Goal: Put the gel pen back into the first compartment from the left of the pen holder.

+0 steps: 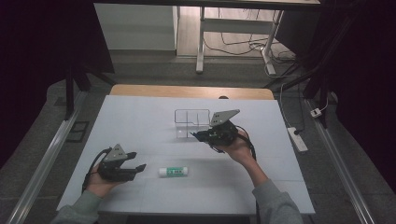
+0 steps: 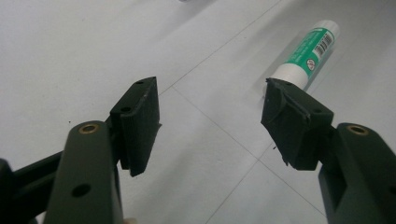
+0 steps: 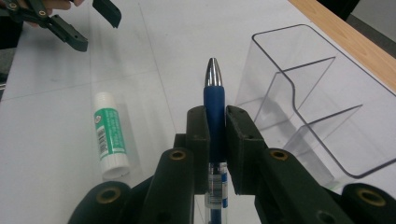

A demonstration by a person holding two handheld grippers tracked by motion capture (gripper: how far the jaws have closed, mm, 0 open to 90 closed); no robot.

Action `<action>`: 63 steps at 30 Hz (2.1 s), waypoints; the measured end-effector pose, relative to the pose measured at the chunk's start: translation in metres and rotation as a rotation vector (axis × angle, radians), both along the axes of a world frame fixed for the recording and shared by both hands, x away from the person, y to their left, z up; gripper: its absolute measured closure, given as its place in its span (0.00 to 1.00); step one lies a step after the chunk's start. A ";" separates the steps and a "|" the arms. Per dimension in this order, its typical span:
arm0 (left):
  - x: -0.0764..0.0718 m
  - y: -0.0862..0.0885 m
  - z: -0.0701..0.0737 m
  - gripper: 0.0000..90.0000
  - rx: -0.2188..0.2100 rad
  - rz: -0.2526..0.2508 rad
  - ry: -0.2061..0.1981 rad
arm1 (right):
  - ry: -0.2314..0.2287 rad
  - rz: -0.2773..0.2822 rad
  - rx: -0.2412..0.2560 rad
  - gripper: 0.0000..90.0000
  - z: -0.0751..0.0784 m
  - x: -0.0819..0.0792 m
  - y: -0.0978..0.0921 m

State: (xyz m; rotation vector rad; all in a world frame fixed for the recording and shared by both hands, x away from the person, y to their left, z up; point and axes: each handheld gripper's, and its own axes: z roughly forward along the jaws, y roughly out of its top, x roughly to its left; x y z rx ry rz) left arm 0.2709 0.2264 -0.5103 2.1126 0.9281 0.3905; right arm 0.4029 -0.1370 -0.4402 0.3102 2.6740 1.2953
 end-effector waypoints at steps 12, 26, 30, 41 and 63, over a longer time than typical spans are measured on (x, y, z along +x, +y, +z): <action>0.000 0.000 0.000 0.41 0.000 -0.001 -0.002 | -0.014 -0.040 0.057 0.88 0.005 0.001 -0.005; 0.000 0.000 0.001 0.41 -0.007 0.003 -0.003 | -0.044 -0.101 0.145 0.88 0.014 0.001 -0.010; 0.001 0.000 0.001 0.40 -0.006 0.005 0.000 | -0.059 -0.111 0.169 0.88 0.018 -0.001 -0.009; 0.000 0.000 0.000 0.40 -0.005 0.012 0.005 | -0.071 -0.131 0.231 0.88 0.024 -0.001 -0.002; -0.002 0.004 0.000 0.40 -0.024 0.030 0.005 | -0.079 -0.166 0.304 0.88 0.031 0.005 0.012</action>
